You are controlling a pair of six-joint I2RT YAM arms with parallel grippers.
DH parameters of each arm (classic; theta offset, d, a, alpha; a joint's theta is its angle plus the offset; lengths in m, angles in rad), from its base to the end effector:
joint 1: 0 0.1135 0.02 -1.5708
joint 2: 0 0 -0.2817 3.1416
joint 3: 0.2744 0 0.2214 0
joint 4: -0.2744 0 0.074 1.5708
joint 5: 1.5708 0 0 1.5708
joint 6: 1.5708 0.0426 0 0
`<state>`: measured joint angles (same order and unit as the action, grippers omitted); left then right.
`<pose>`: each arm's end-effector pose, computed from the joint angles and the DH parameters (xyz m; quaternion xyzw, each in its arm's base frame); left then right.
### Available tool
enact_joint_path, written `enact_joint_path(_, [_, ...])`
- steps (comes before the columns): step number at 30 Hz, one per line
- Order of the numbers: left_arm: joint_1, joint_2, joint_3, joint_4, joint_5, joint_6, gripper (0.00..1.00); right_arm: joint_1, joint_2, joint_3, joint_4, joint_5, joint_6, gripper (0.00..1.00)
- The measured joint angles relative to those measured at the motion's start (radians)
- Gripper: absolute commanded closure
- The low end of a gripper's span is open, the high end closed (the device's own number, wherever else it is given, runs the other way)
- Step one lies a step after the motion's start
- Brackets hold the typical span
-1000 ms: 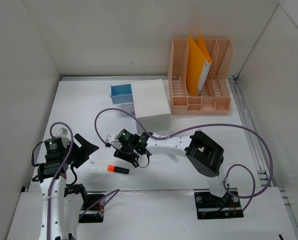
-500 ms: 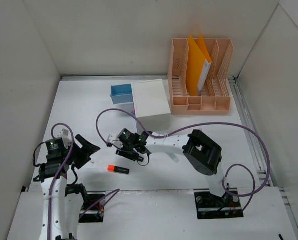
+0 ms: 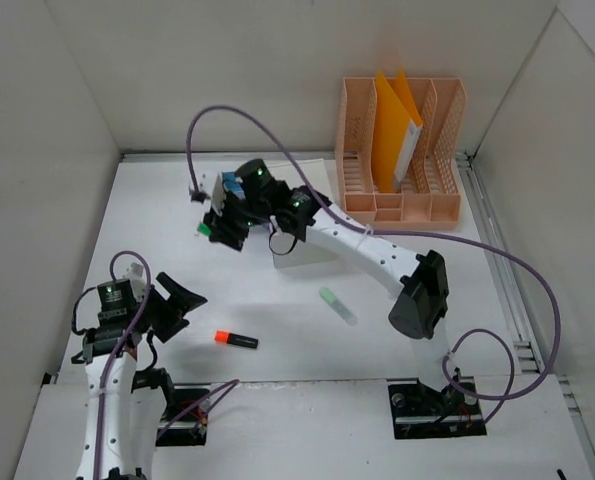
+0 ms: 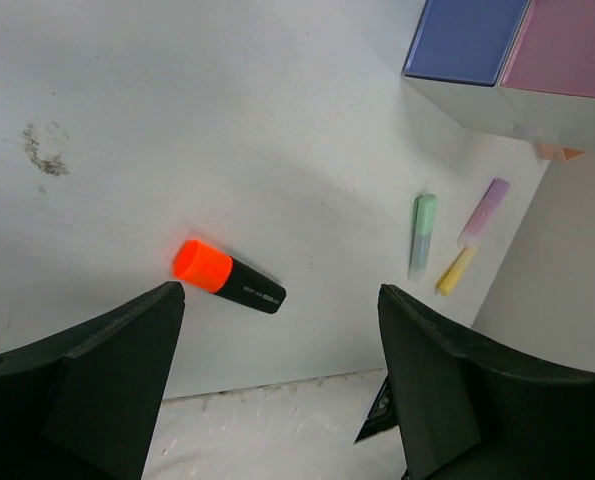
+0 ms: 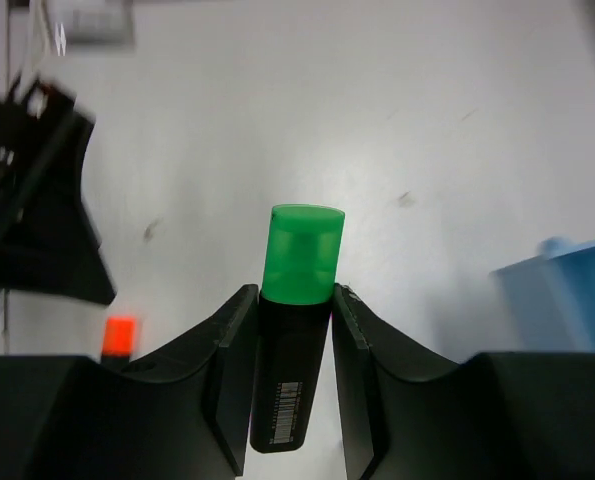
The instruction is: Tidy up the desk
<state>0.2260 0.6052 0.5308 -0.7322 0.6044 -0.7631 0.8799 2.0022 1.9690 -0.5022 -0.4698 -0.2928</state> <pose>0.0842 -0.0055 0.2390 -0.3228 0.8324 -0.3607 0.2699 0.2713 0.3584 0.3651 -0.5636 0.6402 0.3329 0.4022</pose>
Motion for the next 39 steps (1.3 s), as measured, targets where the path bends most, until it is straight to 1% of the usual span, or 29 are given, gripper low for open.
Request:
enact_joint_path(3, [-0.013,0.005,-0.008,0.021,0.002,-0.019,0.25,-0.054,0.034,0.217,0.014,0.002,-0.012,1.0])
enact_joint_path(6, [-0.03,0.016,-0.017,0.041,0.001,-0.039,0.25,-0.115,0.119,0.438,0.027,0.015,-0.059,1.0])
enact_joint_path(8, [-0.044,0.024,-0.018,0.046,0.001,-0.052,0.25,-0.148,0.184,0.537,0.046,0.021,-0.097,1.0])
enact_joint_path(10, [-0.053,0.03,-0.018,0.054,0.0,-0.06,0.25,-0.179,0.245,0.589,0.063,0.032,-0.137,1.0])
enact_joint_path(15, [-0.08,0.039,-0.018,0.062,-0.014,-0.076,0.25,-0.223,0.389,0.589,0.135,0.065,-0.208,1.0])
enact_joint_path(19, [-0.101,0.037,-0.018,0.062,-0.03,-0.087,0.25,-0.226,0.45,0.547,0.177,0.089,-0.226,1.0])
enact_joint_path(28, [-0.129,0.014,-0.018,0.062,-0.055,-0.113,0.24,-0.227,0.455,0.493,0.268,0.152,-0.271,1.0])
enact_joint_path(33, [-0.137,0.012,-0.018,0.061,-0.06,-0.12,0.24,-0.229,0.455,0.464,0.283,0.164,-0.296,1.0])
enact_joint_path(34, [-0.142,0.012,-0.018,0.061,-0.061,-0.121,0.24,-0.23,0.455,0.463,0.283,0.167,-0.303,0.97])
enact_joint_path(35, [-0.142,0.012,-0.018,0.06,-0.062,-0.121,0.24,-0.23,0.455,0.462,0.284,0.171,-0.307,0.8])
enact_joint_path(36, [-0.145,0.012,-0.018,0.059,-0.064,-0.122,0.24,-0.23,0.455,0.462,0.287,0.174,-0.311,0.71])
enact_joint_path(37, [-0.149,0.012,-0.018,0.056,-0.066,-0.124,0.24,-0.232,0.455,0.462,0.289,0.177,-0.311,0.65])
enact_joint_path(38, [-0.156,0.012,-0.018,0.053,-0.07,-0.128,0.24,-0.232,0.455,0.462,0.29,0.179,-0.312,0.53])
enact_joint_path(39, [-0.163,0.011,-0.018,0.05,-0.073,-0.131,0.24,-0.233,0.455,0.461,0.292,0.181,-0.31,0.48])
